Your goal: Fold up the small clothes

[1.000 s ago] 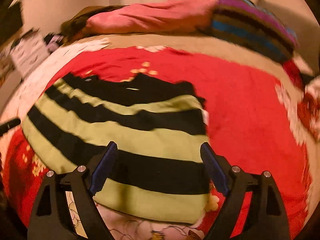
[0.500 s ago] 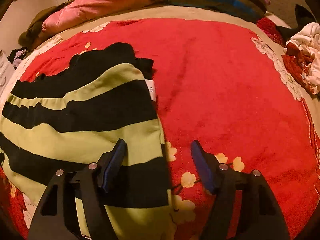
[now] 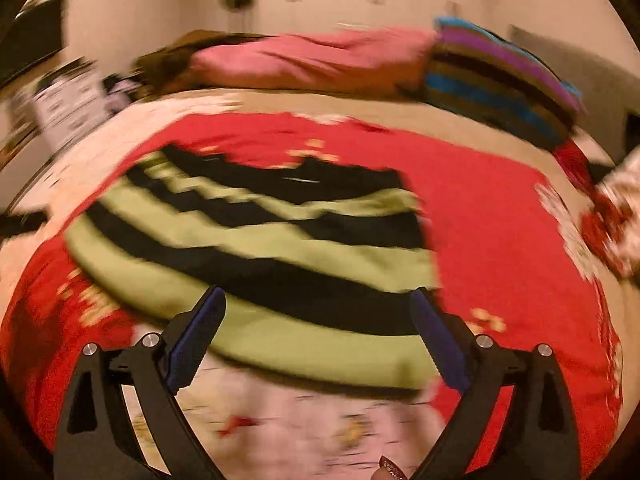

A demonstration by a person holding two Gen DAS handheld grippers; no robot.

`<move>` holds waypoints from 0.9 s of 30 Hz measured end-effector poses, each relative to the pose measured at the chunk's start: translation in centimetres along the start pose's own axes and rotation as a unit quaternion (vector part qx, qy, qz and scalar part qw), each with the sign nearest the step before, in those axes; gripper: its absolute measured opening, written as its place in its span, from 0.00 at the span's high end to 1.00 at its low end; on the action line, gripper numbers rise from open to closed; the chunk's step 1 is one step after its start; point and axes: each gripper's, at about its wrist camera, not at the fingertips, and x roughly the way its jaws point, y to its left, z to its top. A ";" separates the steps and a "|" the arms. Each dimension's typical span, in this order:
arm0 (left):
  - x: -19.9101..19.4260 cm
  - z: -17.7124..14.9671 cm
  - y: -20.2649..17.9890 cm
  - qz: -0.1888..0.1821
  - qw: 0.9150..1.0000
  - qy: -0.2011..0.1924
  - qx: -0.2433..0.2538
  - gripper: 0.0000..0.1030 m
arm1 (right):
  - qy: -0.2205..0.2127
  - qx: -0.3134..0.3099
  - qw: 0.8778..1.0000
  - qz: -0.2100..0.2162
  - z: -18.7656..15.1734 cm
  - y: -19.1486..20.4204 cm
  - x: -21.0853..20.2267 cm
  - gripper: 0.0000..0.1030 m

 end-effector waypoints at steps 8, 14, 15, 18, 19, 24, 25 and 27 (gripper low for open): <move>-1.0 1.2 3.4 0.014 0.999 -0.003 -0.044 0.10 | -0.026 -0.148 0.986 0.074 0.2 11.7 -0.2 0.07; 1.4 3.8 5.1 -0.020 0.997 0.033 -0.072 0.10 | -0.025 -0.187 0.976 0.110 0.9 17.4 2.4 0.07; 1.9 4.3 5.2 -0.024 0.996 0.037 -0.075 0.10 | -0.022 -0.202 0.974 0.098 1.1 18.5 3.3 0.07; 4.2 6.6 4.7 -0.046 0.994 0.055 -0.078 0.10 | -0.016 -0.226 0.972 0.069 1.2 20.3 5.0 0.07; 4.9 7.3 4.3 -0.046 0.994 0.060 -0.073 0.10 | -0.015 -0.226 0.971 0.072 1.2 20.6 5.3 0.07; 8.7 9.2 2.1 -0.080 0.990 0.101 -0.058 0.10 | -0.023 -0.256 0.964 0.072 0.8 22.6 6.4 0.07; 9.3 9.3 1.8 -0.086 0.989 0.108 -0.060 0.10 | -0.024 -0.264 0.962 0.073 0.6 23.0 6.7 0.07; 10.6 9.6 1.3 -0.088 0.987 0.122 -0.060 0.10 | -0.025 -0.281 0.957 0.073 0.2 23.7 7.1 0.08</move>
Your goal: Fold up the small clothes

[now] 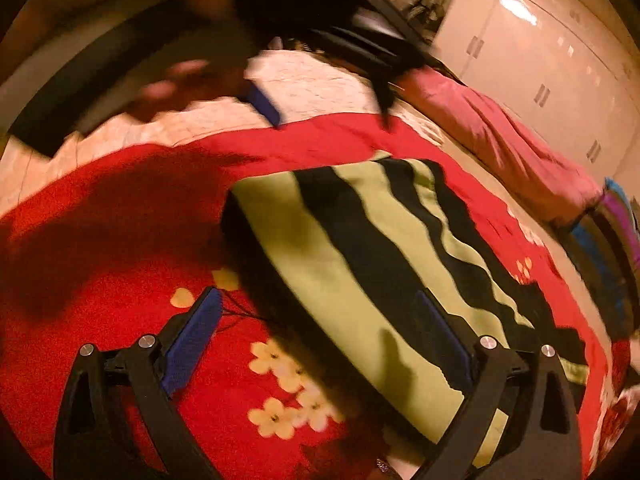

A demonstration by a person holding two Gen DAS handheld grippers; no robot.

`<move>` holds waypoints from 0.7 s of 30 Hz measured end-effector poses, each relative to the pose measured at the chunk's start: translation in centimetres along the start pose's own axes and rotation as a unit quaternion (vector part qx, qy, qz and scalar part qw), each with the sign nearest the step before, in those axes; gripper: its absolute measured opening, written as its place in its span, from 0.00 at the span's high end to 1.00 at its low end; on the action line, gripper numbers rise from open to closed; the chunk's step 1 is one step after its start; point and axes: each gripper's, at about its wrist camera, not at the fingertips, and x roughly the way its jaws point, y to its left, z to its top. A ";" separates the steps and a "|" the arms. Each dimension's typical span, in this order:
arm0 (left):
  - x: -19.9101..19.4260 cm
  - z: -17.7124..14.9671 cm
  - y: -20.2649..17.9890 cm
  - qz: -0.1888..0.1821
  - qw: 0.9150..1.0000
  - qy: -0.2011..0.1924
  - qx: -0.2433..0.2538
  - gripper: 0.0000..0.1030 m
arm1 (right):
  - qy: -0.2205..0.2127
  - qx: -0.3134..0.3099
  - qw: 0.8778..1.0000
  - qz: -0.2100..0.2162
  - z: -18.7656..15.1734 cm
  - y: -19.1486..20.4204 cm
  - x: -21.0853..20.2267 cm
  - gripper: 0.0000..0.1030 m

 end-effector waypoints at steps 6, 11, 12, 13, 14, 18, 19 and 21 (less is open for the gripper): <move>3.2 1.3 0.2 -0.023 0.999 0.037 -0.032 0.10 | -0.005 -0.024 0.999 -0.025 0.6 1.0 1.9 0.12; 4.9 1.3 0.0 -0.041 0.997 0.050 -0.045 0.10 | 0.007 -0.009 1.000 -0.002 0.7 -0.2 2.9 0.70; 5.2 1.3 -0.1 -0.043 0.997 0.053 -0.045 0.10 | -0.002 -0.004 1.000 0.014 0.6 -0.5 2.3 0.83; 5.5 1.3 -0.2 -0.045 0.996 0.056 -0.044 0.10 | -0.010 0.005 1.000 0.027 0.4 -0.8 1.9 0.88; 5.7 1.3 -0.3 -0.048 0.996 0.058 -0.043 0.10 | -0.018 0.015 0.999 0.042 0.1 -1.0 1.4 0.90; 6.6 1.3 -0.8 -0.074 0.994 0.061 -0.052 0.12 | -0.027 0.066 0.994 0.083 -1.1 -2.0 0.6 0.91; 6.9 1.2 -1.0 -0.085 0.993 0.064 -0.055 0.30 | -0.028 0.073 0.993 0.086 -1.1 -2.1 0.6 0.91; 7.2 1.0 -1.5 -0.078 0.993 0.071 -0.052 0.58 | -0.029 0.088 0.991 0.093 -1.1 -2.4 0.3 0.91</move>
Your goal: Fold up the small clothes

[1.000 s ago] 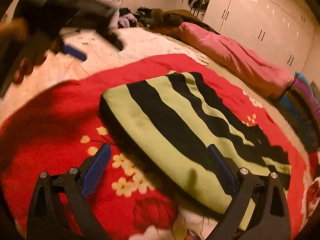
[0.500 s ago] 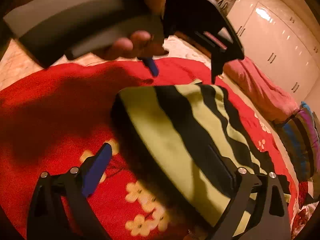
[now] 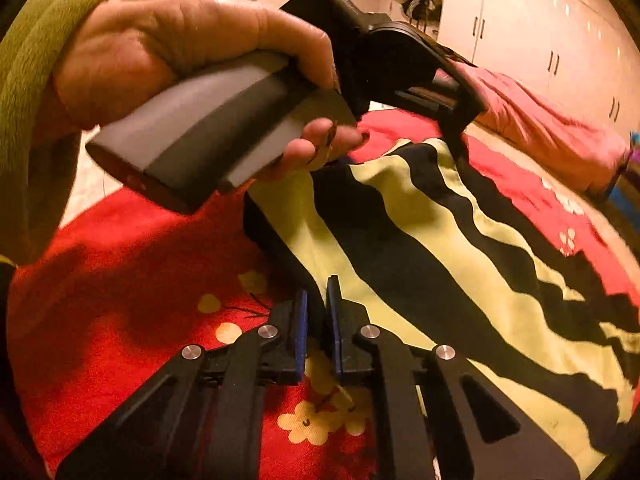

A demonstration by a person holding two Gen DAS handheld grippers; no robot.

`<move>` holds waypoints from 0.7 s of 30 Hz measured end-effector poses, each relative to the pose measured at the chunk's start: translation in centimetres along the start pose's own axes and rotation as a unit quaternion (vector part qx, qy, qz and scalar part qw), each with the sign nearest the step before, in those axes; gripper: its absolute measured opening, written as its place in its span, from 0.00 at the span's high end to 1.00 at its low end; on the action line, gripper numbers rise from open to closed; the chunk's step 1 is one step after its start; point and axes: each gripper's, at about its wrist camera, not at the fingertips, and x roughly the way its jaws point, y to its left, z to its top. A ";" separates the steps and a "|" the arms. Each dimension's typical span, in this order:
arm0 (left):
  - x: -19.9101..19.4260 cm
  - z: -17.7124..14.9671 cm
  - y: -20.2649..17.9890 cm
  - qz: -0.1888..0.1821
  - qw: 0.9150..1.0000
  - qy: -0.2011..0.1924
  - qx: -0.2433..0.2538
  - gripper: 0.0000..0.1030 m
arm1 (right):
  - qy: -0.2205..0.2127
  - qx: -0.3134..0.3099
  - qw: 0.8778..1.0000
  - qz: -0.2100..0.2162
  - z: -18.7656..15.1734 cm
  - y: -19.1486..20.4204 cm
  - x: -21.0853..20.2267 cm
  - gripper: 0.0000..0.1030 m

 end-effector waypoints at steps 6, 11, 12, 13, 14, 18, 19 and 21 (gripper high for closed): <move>-1.1 -0.8 -1.2 -0.005 1.000 -0.005 0.018 0.90 | -0.008 0.057 0.998 0.026 0.1 -1.8 -0.6 0.93; -3.1 -2.0 -4.9 -0.024 0.999 -0.020 0.044 0.92 | -0.027 0.102 0.994 0.035 -0.5 -3.1 -2.5 0.93; -3.3 -2.2 -5.6 -0.028 0.998 -0.021 0.049 0.92 | -0.032 0.115 0.992 0.037 -0.7 -3.6 -3.1 0.93; -3.6 -2.6 -6.8 -0.033 0.998 -0.024 0.057 0.92 | -0.036 0.123 0.991 0.036 -0.9 -3.9 -3.6 0.93; -3.8 -3.0 -8.0 -0.038 0.997 -0.025 0.066 0.92 | -0.042 0.129 0.990 0.034 -1.0 -4.0 -4.3 0.93; -3.7 -4.7 -12.8 -0.071 0.994 -0.026 0.083 0.92 | -0.072 0.157 0.985 0.023 -1.7 -5.8 -7.9 0.94; -3.4 -5.1 -13.8 -0.077 0.993 -0.025 0.085 0.92 | -0.078 0.166 0.983 0.021 -2.1 -5.9 -8.9 0.94; -2.7 -5.9 -16.0 -0.090 0.992 -0.018 0.092 0.92 | -0.087 0.189 0.978 0.020 -2.6 -7.6 -10.3 0.94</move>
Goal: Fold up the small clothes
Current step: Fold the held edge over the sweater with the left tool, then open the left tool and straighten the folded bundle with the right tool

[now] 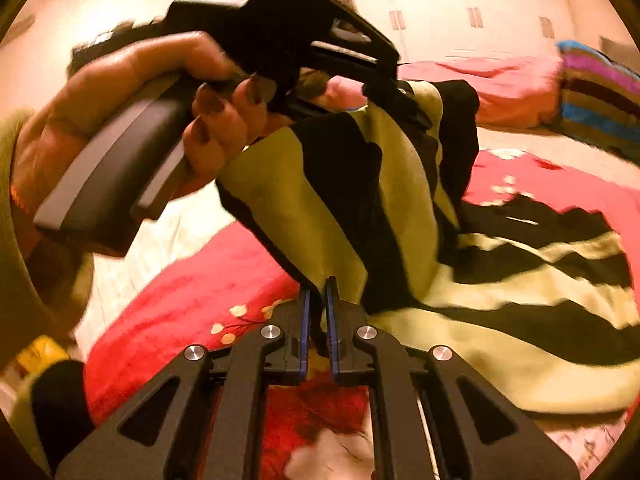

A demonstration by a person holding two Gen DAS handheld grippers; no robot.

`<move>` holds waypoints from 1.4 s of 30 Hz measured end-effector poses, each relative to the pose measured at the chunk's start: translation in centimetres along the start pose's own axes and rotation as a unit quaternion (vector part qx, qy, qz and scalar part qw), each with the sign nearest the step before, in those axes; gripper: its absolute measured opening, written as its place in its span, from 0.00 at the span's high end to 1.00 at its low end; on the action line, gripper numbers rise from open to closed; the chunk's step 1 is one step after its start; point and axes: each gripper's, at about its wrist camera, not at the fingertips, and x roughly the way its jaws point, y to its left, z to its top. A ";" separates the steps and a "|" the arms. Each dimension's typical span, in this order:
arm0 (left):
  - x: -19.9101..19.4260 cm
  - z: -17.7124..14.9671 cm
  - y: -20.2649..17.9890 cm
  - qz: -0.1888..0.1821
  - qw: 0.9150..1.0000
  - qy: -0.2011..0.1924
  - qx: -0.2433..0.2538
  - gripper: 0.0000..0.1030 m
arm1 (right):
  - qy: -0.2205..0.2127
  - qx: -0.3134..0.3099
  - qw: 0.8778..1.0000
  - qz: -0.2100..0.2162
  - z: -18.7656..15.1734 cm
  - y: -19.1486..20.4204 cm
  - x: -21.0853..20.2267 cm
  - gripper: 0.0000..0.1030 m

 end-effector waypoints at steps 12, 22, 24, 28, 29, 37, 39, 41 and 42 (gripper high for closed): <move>11.7 -3.7 -8.0 -0.010 0.997 0.072 0.013 0.76 | 0.018 0.136 0.990 -0.041 -2.5 -10.5 -6.8 0.94; 4.7 -5.4 -7.0 0.020 0.997 -0.010 0.068 0.56 | 0.054 0.224 0.972 -0.053 -5.2 -13.9 -8.3 0.74; 3.4 -6.0 -6.1 0.062 0.994 -0.024 0.084 0.55 | 0.044 0.250 0.965 -0.059 -5.3 -14.4 -9.5 0.66; 2.2 -7.8 -3.0 0.118 0.988 -0.035 0.093 0.55 | -0.004 0.305 0.950 -0.070 -4.9 -16.7 -12.3 0.50; 2.3 -8.5 -2.5 0.129 0.986 -0.035 0.099 0.55 | -0.013 0.314 0.947 -0.068 -4.4 -17.5 -12.5 0.44; 5.9 -11.9 -2.0 0.148 0.981 -0.003 0.124 0.54 | 0.015 0.296 0.953 -0.070 0.8 -22.1 -10.5 0.22; 6.5 -12.2 -2.3 0.156 0.979 0.000 0.134 0.54 | 0.059 0.290 0.953 -0.070 1.8 -22.9 -8.0 0.20; 6.4 -12.4 -2.4 0.160 0.977 -0.003 0.138 0.54 | 0.073 0.298 0.949 -0.067 2.2 -23.3 -6.6 0.19; 6.4 -12.4 -2.4 0.161 0.977 -0.004 0.139 0.53 | 0.086 0.305 0.947 -0.052 2.4 -23.6 -5.4 0.18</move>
